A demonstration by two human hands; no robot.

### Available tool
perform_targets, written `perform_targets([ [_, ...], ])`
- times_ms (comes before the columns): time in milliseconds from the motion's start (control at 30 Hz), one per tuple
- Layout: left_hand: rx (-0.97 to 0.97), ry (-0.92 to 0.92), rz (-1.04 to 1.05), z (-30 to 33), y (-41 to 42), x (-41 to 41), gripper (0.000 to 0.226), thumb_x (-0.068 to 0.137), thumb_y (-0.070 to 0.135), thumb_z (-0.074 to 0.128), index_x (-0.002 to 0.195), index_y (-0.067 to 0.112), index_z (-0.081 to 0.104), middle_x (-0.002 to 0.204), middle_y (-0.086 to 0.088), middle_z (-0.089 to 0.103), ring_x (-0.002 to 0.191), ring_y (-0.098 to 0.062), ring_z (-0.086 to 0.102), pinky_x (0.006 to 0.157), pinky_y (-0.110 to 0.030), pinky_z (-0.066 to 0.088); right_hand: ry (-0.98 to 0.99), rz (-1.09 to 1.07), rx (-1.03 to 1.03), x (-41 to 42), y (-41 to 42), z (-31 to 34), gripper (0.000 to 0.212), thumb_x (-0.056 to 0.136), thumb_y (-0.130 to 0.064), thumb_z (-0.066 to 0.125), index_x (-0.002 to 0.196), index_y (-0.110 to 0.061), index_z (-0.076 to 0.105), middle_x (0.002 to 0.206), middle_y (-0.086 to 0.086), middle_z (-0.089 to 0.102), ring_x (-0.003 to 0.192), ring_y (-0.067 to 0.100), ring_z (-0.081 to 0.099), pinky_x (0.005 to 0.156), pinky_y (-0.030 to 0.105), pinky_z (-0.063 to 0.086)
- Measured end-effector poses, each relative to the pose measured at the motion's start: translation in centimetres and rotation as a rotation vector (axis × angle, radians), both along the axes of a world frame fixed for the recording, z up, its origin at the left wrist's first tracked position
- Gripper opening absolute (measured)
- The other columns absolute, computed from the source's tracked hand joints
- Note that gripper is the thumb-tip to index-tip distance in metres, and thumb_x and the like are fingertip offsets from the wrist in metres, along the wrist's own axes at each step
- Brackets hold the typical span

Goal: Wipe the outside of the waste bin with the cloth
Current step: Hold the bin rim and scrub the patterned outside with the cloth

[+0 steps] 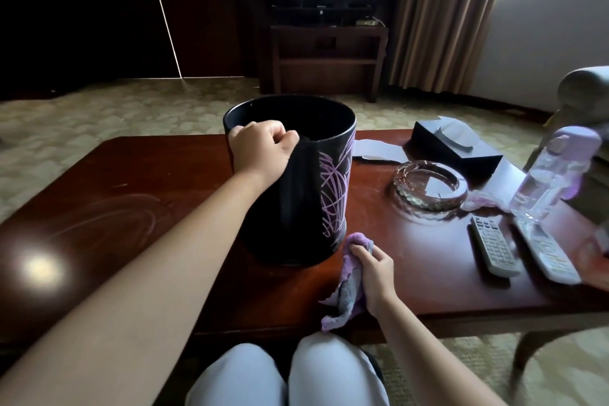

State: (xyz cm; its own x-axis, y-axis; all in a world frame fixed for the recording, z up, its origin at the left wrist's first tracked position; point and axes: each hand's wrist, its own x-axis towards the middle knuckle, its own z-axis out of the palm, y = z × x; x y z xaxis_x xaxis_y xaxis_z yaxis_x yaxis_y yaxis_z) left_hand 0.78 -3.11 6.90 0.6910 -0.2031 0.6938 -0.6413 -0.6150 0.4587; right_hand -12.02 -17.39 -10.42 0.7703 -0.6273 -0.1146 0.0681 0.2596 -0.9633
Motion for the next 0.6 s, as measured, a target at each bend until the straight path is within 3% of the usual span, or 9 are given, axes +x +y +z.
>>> perform_targets([
  [100,-0.077,-0.037,-0.044,-0.3,0.1,0.2,0.035,0.067,0.048,0.035,0.044,0.023,0.027,0.043,0.011,0.032,0.059,-0.018,0.041,0.078,-0.022,0.02,0.005,0.043,-0.079,-0.1,0.0,-0.6,0.018,0.082,0.001,0.06,0.08,-0.013,0.071,0.071,-0.002,0.068,0.07,0.01,0.058,0.067,0.022,0.047],
  [200,-0.097,-0.077,-0.101,-0.8,0.2,0.4,0.035,0.07,0.048,0.035,0.046,0.025,0.024,0.043,0.011,0.028,0.056,-0.02,0.039,0.078,-0.024,0.022,0.012,0.091,-0.287,-0.2,0.4,-1.3,0.019,0.081,-0.002,0.064,0.084,-0.018,0.072,0.079,-0.007,0.072,0.076,0.003,0.062,0.076,0.02,0.048],
  [400,-0.045,-0.199,-0.055,-1.0,0.2,0.6,0.044,0.082,0.045,0.037,0.047,0.025,0.02,0.042,0.011,0.023,0.05,-0.021,0.035,0.067,-0.028,0.024,0.102,0.097,-0.588,-0.2,1.6,-1.7,0.021,0.08,-0.013,0.065,0.08,-0.035,0.064,0.073,-0.019,0.066,0.07,-0.006,0.058,0.068,0.017,0.045],
  [533,-0.062,-0.216,-0.05,-1.3,0.0,0.8,0.044,0.084,0.043,0.039,0.048,0.018,0.03,0.043,0.007,0.027,0.048,-0.023,0.036,0.065,-0.029,0.025,0.177,0.082,-0.592,0.4,1.8,-1.8,0.016,0.08,-0.022,0.064,0.079,-0.037,0.06,0.073,-0.012,0.066,0.073,0.003,0.06,0.071,0.026,0.046],
  [600,-0.076,-0.239,-0.056,-1.4,0.0,0.9,0.044,0.085,0.04,0.04,0.048,0.017,0.029,0.043,0.009,0.023,0.046,-0.022,0.033,0.064,-0.03,0.026,0.111,0.033,-0.529,0.6,2.2,-1.5,0.015,0.082,-0.017,0.064,0.08,-0.032,0.061,0.073,-0.01,0.066,0.07,0.0,0.058,0.07,0.019,0.045],
])
